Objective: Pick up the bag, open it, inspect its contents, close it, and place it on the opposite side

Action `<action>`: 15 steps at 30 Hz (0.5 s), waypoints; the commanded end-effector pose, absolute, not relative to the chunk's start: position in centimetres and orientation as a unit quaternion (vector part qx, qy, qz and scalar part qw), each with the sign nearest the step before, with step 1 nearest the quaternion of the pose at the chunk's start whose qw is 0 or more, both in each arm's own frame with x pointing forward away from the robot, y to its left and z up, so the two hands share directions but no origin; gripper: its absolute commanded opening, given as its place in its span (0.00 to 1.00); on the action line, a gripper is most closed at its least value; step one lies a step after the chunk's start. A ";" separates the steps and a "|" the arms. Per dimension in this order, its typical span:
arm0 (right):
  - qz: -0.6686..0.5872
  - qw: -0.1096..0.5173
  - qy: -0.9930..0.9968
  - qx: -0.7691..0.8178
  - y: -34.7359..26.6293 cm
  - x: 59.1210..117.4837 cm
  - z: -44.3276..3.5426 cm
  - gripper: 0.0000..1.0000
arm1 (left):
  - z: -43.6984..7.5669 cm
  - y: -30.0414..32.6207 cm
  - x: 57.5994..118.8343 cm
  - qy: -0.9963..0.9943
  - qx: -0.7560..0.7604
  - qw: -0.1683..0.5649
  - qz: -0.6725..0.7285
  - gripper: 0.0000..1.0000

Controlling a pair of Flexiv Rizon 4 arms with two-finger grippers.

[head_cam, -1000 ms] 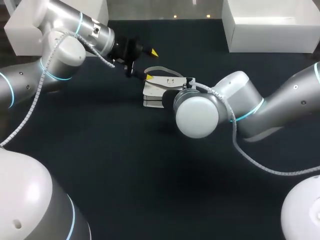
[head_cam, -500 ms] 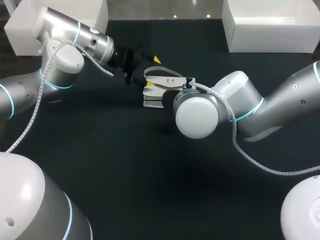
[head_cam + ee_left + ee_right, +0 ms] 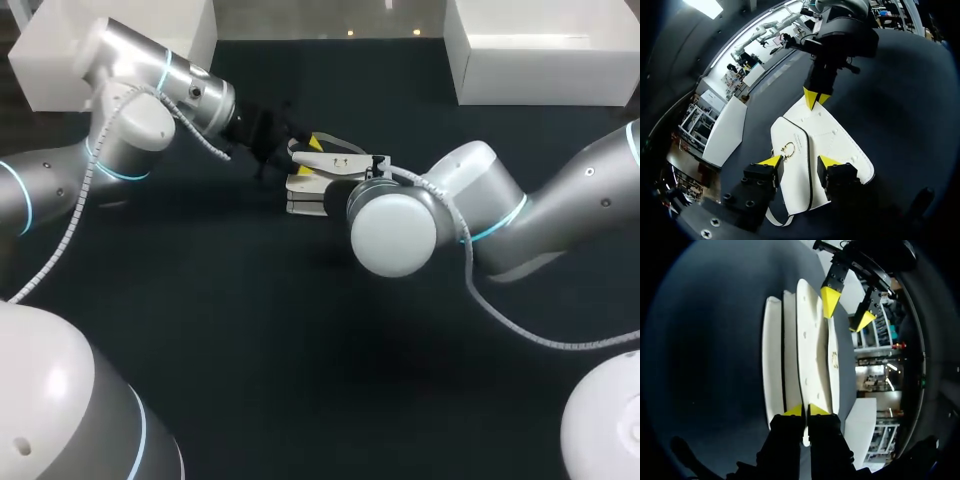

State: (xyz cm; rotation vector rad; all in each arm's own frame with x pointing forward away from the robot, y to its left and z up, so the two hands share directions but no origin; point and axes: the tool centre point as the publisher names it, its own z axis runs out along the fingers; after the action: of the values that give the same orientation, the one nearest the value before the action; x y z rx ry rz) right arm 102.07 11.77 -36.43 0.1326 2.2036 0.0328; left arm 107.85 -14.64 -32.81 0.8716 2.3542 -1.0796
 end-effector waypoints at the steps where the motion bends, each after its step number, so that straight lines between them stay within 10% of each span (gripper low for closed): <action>1: 0.014 0.452 0.890 0.054 11.8 102.1 -36.6 0.00 | -33.4 -14.9 108.0 0.842 0.317 0.204 -0.387 0.44; 15: 0.014 0.452 0.890 0.054 11.8 102.1 -36.6 0.00 | -34.5 -15.3 108.2 0.830 0.346 0.209 -0.385 0.30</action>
State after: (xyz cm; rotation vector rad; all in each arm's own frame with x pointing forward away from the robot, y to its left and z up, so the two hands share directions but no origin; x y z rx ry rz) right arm 102.07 11.77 -36.43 0.1326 2.2038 0.0326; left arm 107.77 -15.19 -33.95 0.9562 2.3195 -1.0539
